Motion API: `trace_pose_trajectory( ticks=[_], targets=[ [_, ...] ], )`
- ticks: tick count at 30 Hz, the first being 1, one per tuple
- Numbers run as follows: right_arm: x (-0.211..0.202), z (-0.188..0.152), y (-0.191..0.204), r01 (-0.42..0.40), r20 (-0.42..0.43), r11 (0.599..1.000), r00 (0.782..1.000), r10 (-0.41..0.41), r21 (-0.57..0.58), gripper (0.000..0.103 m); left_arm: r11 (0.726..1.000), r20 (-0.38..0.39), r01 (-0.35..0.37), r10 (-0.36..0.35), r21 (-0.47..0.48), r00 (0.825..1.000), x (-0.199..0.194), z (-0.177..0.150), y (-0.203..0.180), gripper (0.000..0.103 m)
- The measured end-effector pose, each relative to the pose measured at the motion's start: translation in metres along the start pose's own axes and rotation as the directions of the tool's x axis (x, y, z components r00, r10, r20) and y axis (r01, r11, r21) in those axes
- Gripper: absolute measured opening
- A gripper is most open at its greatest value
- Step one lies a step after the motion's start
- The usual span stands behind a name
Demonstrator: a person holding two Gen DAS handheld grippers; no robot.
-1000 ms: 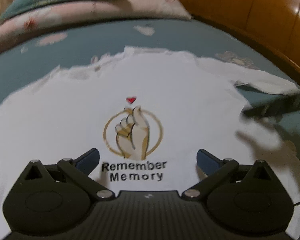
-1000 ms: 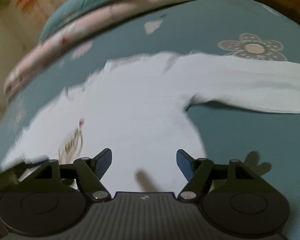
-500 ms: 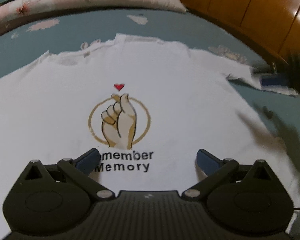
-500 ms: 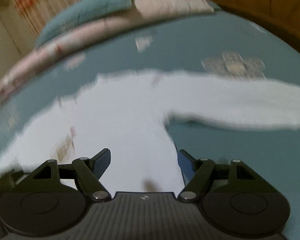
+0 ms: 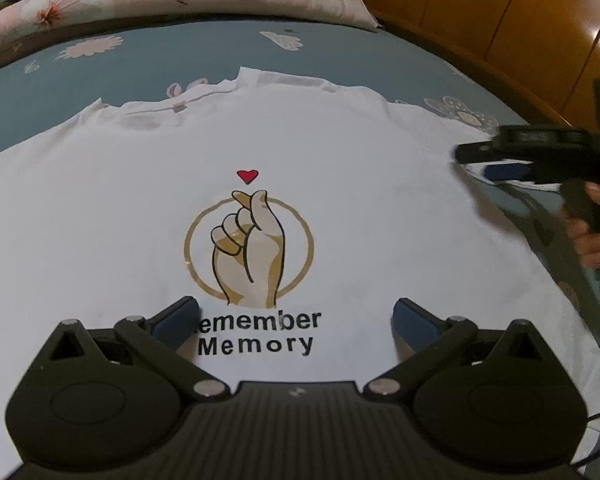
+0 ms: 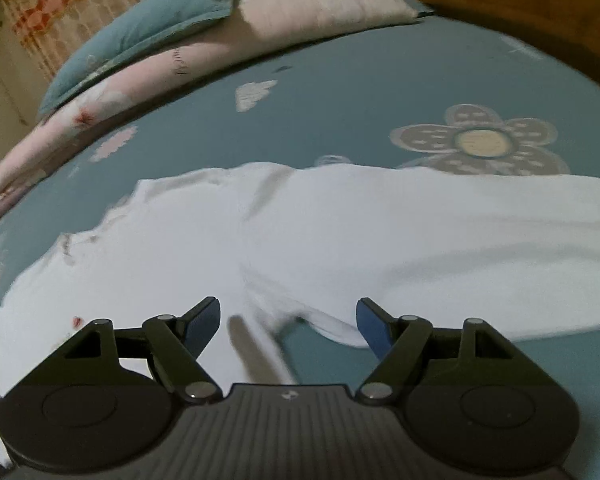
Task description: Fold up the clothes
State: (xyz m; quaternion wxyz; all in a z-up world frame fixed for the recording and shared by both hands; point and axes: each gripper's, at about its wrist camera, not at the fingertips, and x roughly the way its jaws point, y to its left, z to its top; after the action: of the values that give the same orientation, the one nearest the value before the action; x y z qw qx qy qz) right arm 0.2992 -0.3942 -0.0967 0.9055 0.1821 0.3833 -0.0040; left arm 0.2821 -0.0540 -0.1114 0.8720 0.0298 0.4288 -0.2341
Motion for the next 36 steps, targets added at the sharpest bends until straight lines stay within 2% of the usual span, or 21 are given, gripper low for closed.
trace_pose_trajectory(
  ticks=[2,5,8,13,16,19,23,26,28,30,34,36],
  targets=[
    [-0.012,0.001,-0.008,0.012,0.001,1.0,1.0,-0.012,0.023,0.079,1.0,0.0,-0.006,0.006,0.004,1.0,0.0,0.0,-0.001,0.102],
    [-0.026,0.01,-0.013,-0.011,0.045,0.999,0.999,0.009,0.034,0.079,1.0,0.001,-0.012,0.012,0.005,1.0,0.001,0.0,-0.002,0.102],
    [-0.019,0.018,-0.009,-0.029,0.052,0.999,0.998,0.027,0.033,0.08,1.0,0.003,-0.013,0.013,-0.002,1.0,0.001,0.0,-0.002,0.102],
    [0.009,0.009,-0.011,0.023,0.0,1.0,1.0,-0.023,0.002,0.08,1.0,0.003,-0.006,0.006,-0.006,1.0,0.001,0.001,0.0,0.102],
    [-0.002,0.005,-0.023,0.054,-0.004,0.999,0.999,-0.054,-0.01,0.08,1.0,0.004,0.003,-0.003,-0.014,1.0,0.0,0.001,0.002,0.102],
    [-0.02,0.012,-0.045,0.1,-0.025,0.994,0.995,-0.099,0.033,0.08,1.0,0.007,0.009,-0.009,-0.023,1.0,0.0,0.002,0.003,0.102],
    [-0.031,0.04,-0.067,0.094,0.029,0.993,0.995,-0.096,0.066,0.084,0.998,0.007,0.021,-0.021,-0.059,1.0,0.0,0.003,0.007,0.102],
    [-0.011,0.058,-0.083,0.022,0.01,0.99,1.0,-0.023,0.14,0.085,0.997,0.01,0.034,-0.033,-0.074,0.999,0.0,0.004,0.01,0.102],
    [0.009,0.062,-0.088,0.002,-0.018,0.988,1.0,0.0,0.153,0.085,0.996,0.011,0.041,-0.04,-0.081,0.999,0.0,0.005,0.011,0.102],
    [0.028,0.064,-0.091,0.04,-0.029,0.989,0.999,-0.036,0.144,0.085,0.995,0.014,0.047,-0.046,-0.09,0.999,0.0,0.005,0.012,0.102],
    [0.043,0.078,-0.101,0.101,0.045,0.987,0.993,-0.107,0.122,0.085,0.994,0.021,0.054,-0.052,-0.096,0.998,0.0,0.005,0.014,0.102],
    [0.045,0.084,-0.107,0.105,0.055,0.985,0.992,-0.114,0.134,0.085,0.995,0.024,0.051,-0.049,-0.091,0.998,0.001,0.005,0.013,0.102]
  ],
)
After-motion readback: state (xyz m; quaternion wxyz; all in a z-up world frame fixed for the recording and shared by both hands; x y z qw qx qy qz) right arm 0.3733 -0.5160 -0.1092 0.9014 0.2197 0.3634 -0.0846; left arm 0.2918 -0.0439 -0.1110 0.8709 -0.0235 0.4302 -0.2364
